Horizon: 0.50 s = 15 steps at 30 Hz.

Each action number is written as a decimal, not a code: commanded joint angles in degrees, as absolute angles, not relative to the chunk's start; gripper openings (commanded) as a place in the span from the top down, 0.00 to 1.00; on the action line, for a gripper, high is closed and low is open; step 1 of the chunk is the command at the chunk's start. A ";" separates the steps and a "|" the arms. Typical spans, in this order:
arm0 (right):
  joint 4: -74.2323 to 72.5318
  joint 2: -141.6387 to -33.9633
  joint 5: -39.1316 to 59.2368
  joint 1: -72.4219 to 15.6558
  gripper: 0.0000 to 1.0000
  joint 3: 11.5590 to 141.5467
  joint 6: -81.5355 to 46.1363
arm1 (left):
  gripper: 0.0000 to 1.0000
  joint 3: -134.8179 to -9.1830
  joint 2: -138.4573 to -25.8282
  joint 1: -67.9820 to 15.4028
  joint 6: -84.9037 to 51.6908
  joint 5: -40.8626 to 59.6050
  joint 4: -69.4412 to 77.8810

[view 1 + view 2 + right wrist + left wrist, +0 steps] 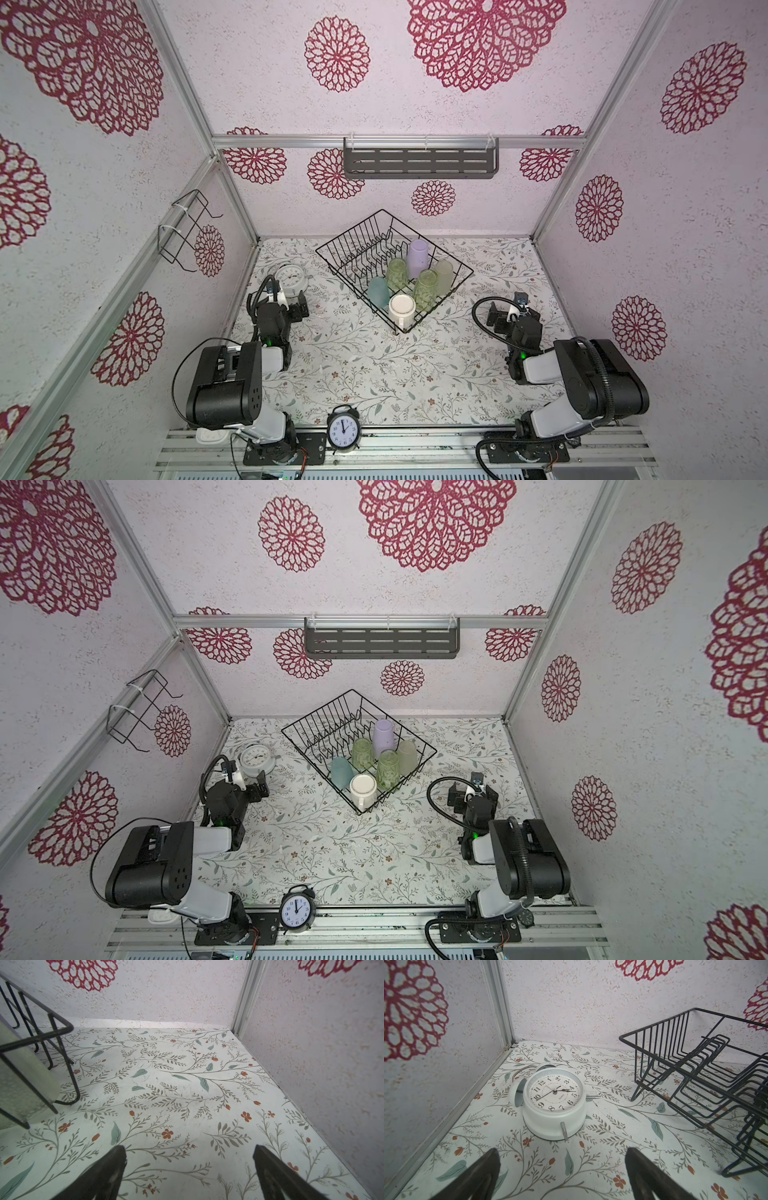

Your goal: Load the cups into the dish rack

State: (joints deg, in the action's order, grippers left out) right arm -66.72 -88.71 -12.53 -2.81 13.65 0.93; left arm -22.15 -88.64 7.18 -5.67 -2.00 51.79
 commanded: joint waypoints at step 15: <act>-67.99 -87.97 -11.51 -2.46 0.01 14.92 0.11 | 0.03 -22.92 -88.59 7.81 -5.65 -2.21 52.12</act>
